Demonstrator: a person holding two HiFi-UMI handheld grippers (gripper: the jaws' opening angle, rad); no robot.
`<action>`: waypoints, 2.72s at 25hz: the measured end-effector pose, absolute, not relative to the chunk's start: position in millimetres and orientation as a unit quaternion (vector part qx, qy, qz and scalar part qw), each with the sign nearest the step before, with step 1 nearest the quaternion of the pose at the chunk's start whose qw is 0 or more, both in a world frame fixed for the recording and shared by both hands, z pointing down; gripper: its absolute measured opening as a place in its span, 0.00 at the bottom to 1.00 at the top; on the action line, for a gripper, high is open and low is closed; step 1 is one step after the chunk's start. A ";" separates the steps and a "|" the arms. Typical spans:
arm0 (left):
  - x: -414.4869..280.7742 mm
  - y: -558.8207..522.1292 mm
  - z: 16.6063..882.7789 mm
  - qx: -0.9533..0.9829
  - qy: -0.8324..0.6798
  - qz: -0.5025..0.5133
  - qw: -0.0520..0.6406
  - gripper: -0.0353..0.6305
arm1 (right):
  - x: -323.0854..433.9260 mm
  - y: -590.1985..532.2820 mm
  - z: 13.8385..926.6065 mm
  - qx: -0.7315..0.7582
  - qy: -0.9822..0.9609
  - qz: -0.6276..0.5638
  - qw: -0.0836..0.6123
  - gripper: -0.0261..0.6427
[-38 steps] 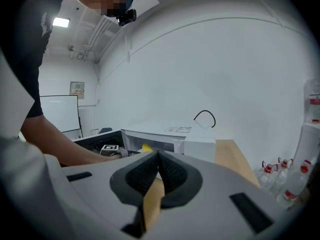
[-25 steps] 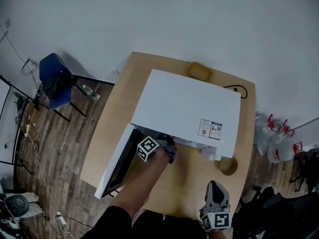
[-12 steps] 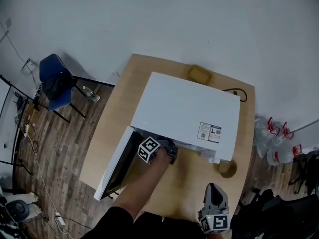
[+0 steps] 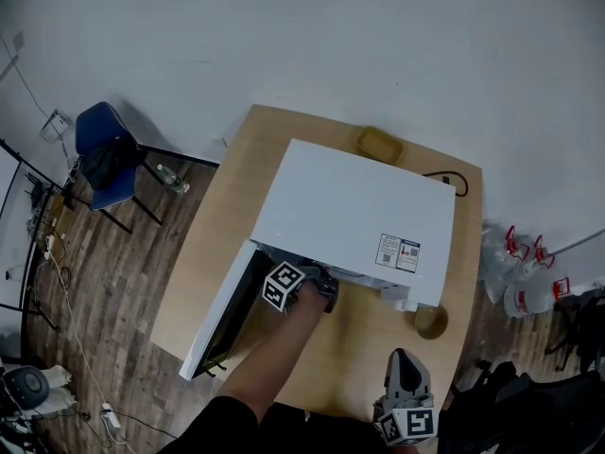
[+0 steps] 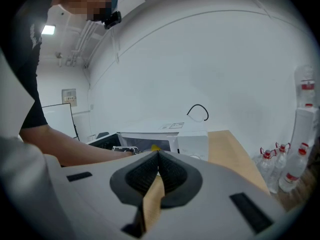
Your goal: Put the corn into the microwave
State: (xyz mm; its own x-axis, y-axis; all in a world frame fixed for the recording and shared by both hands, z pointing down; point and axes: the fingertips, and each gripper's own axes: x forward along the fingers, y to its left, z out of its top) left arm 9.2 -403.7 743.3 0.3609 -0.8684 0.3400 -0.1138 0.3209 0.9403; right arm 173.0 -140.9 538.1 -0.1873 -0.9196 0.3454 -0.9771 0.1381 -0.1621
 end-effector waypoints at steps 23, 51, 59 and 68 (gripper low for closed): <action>6.1 -412.5 724.1 0.658 -0.577 -0.121 0.469 0.41 | 133.8 -134.4 521.6 0.601 -0.783 0.121 0.104 0.13; -22.6 -387.7 719.6 0.624 -0.581 -0.216 0.476 0.49 | 137.2 -133.8 533.4 0.595 -0.786 0.133 0.104 0.13; -31.5 -339.9 711.9 0.655 -0.560 -0.182 0.474 0.49 | 132.6 -126.2 528.6 0.599 -0.784 0.130 0.098 0.13; -49.4 -232.8 649.2 0.753 -0.492 -0.129 0.418 0.49 | 124.4 -86.8 508.0 0.612 -0.779 0.110 0.075 0.13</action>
